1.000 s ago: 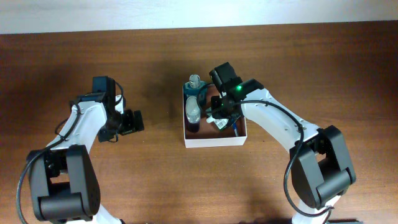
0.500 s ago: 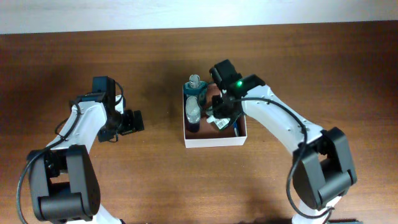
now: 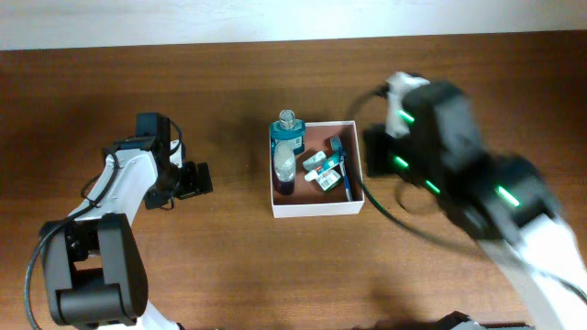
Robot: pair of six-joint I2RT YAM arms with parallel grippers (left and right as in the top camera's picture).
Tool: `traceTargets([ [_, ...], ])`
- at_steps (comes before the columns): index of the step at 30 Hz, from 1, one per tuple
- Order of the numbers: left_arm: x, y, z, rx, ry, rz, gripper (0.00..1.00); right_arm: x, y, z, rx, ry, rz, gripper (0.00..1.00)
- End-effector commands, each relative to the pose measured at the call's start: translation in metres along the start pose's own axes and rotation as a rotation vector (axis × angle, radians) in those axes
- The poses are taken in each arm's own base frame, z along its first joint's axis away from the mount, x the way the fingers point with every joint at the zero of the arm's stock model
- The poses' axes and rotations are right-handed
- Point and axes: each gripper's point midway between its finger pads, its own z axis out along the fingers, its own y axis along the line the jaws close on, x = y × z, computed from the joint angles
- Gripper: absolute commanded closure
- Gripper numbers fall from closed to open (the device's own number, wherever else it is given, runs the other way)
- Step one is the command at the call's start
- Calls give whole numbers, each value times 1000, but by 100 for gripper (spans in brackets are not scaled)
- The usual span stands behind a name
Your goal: Pack container
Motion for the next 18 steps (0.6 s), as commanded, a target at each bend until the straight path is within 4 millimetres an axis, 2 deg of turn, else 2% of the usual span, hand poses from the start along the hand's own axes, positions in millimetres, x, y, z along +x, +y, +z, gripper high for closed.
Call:
traceTargets([
  [1, 1, 2, 2, -5, 8, -3, 1, 4, -6, -53, -21, -85, -2, 84],
  [6, 1, 2, 2, -5, 8, -3, 1, 25, -16, -127, -71, -212, 3, 83],
  [10, 2, 2, 2, -5, 8, -3, 1, 50, -28, -181, -113, -323, 7, 79],
  [18, 2, 2, 2, -5, 8, -3, 1, 110, -64, -262, -152, -551, 29, 71],
])
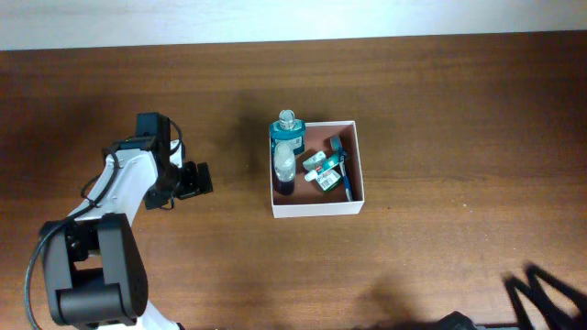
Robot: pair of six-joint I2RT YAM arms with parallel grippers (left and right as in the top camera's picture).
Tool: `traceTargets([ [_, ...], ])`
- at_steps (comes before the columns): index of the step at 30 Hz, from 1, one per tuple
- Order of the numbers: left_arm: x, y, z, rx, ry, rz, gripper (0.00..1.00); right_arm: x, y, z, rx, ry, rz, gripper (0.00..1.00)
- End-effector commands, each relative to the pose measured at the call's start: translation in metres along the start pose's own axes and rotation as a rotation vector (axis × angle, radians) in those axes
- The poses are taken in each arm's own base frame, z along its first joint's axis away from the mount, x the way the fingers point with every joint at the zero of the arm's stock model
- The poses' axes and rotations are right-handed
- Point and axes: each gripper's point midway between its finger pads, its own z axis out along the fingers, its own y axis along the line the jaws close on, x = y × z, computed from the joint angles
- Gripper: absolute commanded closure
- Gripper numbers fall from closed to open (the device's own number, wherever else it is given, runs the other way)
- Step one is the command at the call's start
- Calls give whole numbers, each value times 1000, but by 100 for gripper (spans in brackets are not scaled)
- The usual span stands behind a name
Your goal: Pack container
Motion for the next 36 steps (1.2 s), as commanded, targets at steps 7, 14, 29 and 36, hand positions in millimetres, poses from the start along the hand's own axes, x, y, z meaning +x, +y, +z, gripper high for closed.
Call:
traceTargets([
  [7, 1, 2, 2, -5, 7, -3, 0, 26, -27, -86, -16, -242, 13, 69],
  [14, 1, 2, 2, -5, 8, -2, 1, 55, -45, -126, -35, -358, 26, 67],
  [29, 1, 2, 2, -5, 7, -2, 1, 61, -44, -100, -27, -293, 19, 0],
  [36, 1, 2, 2, -5, 8, -2, 1, 57, -20, -29, -111, -226, 3, 1],
])
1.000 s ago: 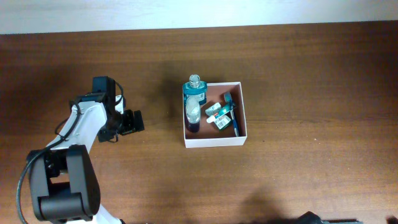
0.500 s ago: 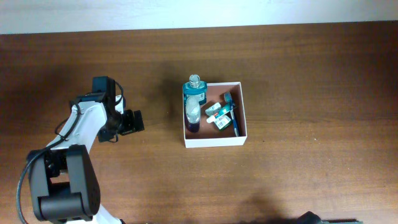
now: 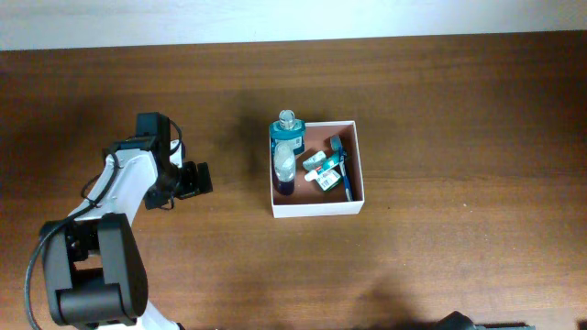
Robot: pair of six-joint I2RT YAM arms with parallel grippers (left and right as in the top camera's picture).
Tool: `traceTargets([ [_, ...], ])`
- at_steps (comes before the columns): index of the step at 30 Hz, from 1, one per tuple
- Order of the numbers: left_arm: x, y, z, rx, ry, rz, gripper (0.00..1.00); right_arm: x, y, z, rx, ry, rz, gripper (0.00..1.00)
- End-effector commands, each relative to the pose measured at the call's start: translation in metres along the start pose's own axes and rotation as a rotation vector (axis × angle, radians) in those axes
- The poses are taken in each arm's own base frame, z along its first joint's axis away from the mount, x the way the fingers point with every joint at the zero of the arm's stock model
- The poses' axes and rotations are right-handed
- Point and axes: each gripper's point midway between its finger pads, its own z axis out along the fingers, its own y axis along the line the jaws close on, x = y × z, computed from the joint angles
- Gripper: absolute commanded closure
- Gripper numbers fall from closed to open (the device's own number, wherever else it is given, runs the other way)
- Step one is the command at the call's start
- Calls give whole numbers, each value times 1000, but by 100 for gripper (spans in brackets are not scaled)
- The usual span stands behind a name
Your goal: Pack container
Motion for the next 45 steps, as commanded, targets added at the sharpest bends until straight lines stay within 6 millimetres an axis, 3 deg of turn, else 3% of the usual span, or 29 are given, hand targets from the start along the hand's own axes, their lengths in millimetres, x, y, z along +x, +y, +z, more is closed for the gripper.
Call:
traceTargets([
  [1, 1, 2, 2, -5, 8, -2, 1, 22, 9, 36, -53, 74, -8, 1],
  [5, 1, 2, 2, -5, 7, -3, 1, 49, 10, 83, -71, 127, 18, 1],
  [12, 1, 2, 2, -5, 8, -3, 1, 113, -9, 152, -40, 200, 49, 2],
  [18, 1, 2, 2, -5, 8, -2, 1, 165, -28, 188, -18, 239, 49, 2],
  [24, 1, 2, 2, -5, 8, -2, 1, 205, -44, 206, 1, 265, 47, 2],
  [28, 1, 2, 2, -5, 8, -2, 1, 216, -48, 213, -1, 250, 47, 1],
  [38, 1, 2, 2, -5, 8, -3, 0, 211, -46, 221, -25, 182, 49, 2],
  [45, 1, 2, 2, -5, 8, -3, 1, 216, -59, 220, 43, 195, 42, 2],
])
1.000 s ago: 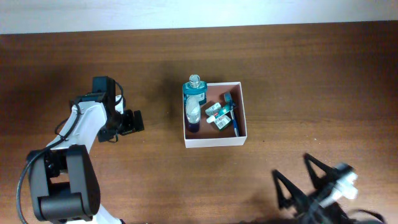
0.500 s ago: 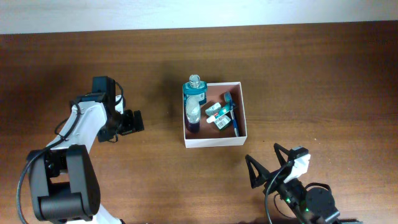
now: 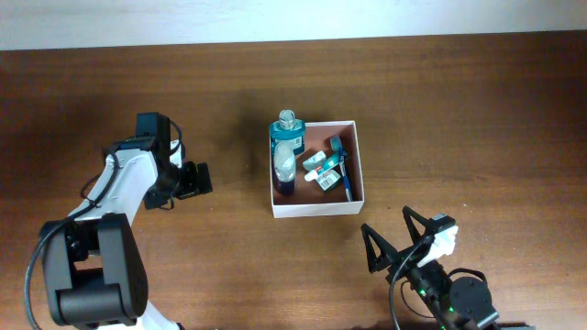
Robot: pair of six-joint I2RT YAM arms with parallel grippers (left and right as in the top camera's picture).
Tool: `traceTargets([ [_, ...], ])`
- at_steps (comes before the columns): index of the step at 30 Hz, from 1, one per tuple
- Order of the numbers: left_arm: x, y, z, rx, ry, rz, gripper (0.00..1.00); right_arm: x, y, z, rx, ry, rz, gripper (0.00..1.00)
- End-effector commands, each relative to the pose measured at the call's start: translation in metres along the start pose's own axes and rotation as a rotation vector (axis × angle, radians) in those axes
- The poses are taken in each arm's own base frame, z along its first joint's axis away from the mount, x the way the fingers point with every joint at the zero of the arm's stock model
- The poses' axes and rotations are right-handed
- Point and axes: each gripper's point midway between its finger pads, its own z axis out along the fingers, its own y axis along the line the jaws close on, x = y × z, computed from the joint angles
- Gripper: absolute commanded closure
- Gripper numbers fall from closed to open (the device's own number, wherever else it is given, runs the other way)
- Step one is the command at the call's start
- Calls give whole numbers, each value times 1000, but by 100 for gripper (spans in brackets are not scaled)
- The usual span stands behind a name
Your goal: Pack container
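A white open box (image 3: pixel 316 210) stands in the middle of the table. Inside lie a clear bottle with a teal label (image 3: pixel 286 151), small teal-and-white tubes (image 3: pixel 319 169) and a blue toothbrush (image 3: pixel 346 174). My right gripper (image 3: pixel 392 235) is near the front edge, below and to the right of the box, its fingers spread open with nothing between them. My left gripper (image 3: pixel 196 179) rests on the table well left of the box; its fingers look closed together and hold nothing.
The brown wooden table (image 3: pixel 477 119) runs to a pale wall strip along the back. The left arm's base (image 3: pixel 92 275) fills the front left corner. The right arm's body (image 3: pixel 454 298) sits at the bottom edge.
The right arm was out of view; its open gripper now shows near the front edge, below and right of the box. The left arm and the box's contents are unchanged.
The right arm was first a blur right beside the box's right wall. Then only a blurred trace showed at the bottom right corner, then nothing at all. Now its open gripper is in view at the front. The box, its contents and the left arm stayed put.
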Motion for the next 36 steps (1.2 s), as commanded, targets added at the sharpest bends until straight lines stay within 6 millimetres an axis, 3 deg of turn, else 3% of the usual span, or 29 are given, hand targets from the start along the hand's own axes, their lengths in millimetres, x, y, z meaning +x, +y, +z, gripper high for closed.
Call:
traceTargets([
  [1, 2, 1, 2, 2, 9, -3, 1, 5, -15, 1, 74, 1, 1, 2],
  [7, 2, 1, 2, 2, 9, -3, 1, 23, -24, 6, 94, 39, -15, 2],
  [36, 2, 1, 2, 2, 9, -3, 0, 22, -24, 7, 92, 35, -18, 2],
])
